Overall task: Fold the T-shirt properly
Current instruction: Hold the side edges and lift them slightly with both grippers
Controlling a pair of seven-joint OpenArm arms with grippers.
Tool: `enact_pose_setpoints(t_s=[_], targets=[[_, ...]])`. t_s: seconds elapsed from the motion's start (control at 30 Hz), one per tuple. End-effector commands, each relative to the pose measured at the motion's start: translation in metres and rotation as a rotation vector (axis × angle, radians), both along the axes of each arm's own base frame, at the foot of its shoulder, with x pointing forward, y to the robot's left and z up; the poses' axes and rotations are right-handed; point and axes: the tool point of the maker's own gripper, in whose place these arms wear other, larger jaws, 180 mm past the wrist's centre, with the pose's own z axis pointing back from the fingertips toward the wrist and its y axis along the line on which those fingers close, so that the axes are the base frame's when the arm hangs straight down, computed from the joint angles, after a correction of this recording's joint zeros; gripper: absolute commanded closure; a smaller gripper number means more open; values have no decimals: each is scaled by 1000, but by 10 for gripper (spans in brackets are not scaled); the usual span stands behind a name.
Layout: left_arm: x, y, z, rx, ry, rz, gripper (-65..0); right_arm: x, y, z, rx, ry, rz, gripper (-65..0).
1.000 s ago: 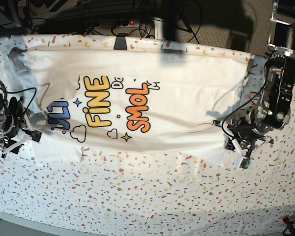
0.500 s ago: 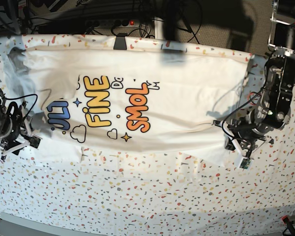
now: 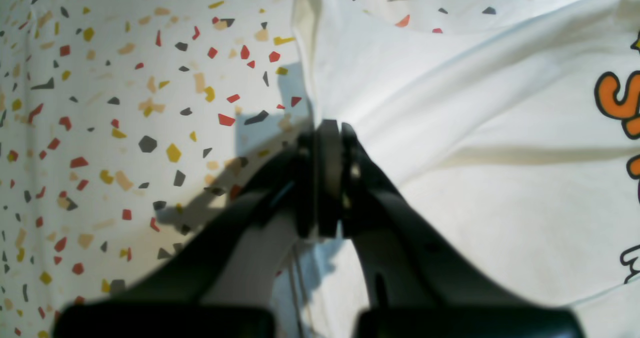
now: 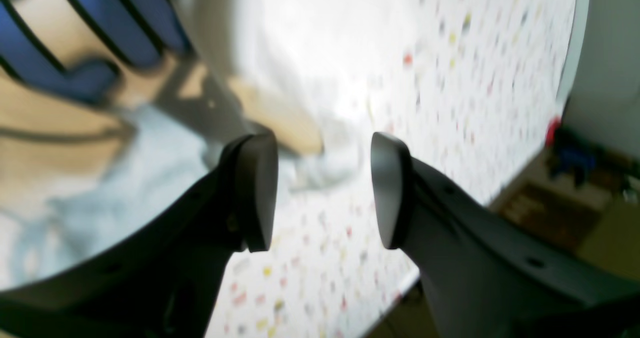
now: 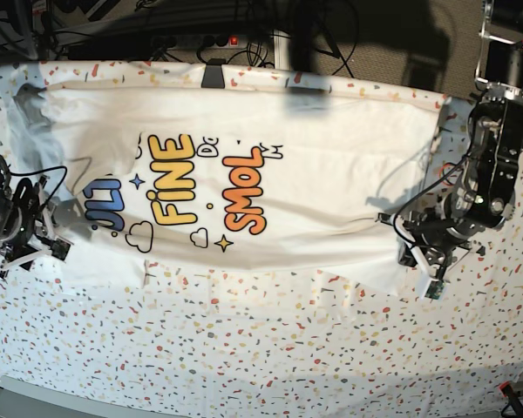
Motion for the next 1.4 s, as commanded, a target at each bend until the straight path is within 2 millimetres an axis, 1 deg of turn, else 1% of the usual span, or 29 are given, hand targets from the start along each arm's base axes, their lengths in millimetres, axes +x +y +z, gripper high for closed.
enact_pose_setpoints(t_s=[0.0, 0.1, 0.23, 0.3, 0.47, 0.53, 0.7, 0.8, 0.87, 0.97, 1.1, 1.2, 1.37], targets=[[11, 3, 20, -3, -66, 2, 0, 9, -8, 23, -4, -49, -21, -281], [11, 3, 20, -3, -66, 2, 0, 7, -2, 26, 22, -41, -45, -281], [11, 3, 20, -3, -67, 2, 0, 11, 11, 28, 64, -63, 0, -281], [11, 3, 20, -3, -67, 2, 0, 12, 14, 25, 74, -62, 6, -281], [11, 3, 20, -3, -66, 2, 0, 14, 32, 14, 114, -56, 13, -281], [11, 3, 19, -1, -63, 2, 0, 14, 36, 13, 122, -55, 16, -281], [11, 3, 19, -2, -63, 2, 0, 13, 28, 14, 108, -51, 5, -279], [11, 3, 19, -2, -63, 2, 0, 10, 18, 7, 100, -33, -24, -249], [11, 3, 20, -2, -64, 2, 0, 8, 14, 3, 99, -24, -38, -245], [11, 3, 19, -2, -63, 2, 0, 8, 14, 3, 99, -24, -38, -243], [11, 3, 19, -2, -63, 2, 0, 9, 16, 4, 106, -29, -29, -131], [11, 3, 19, -2, -63, 2, 0, 9, 16, 4, 107, -30, -28, -95], [11, 3, 20, -2, -64, 2, 0, 9, 16, 4, 109, -31, -26, 0]])
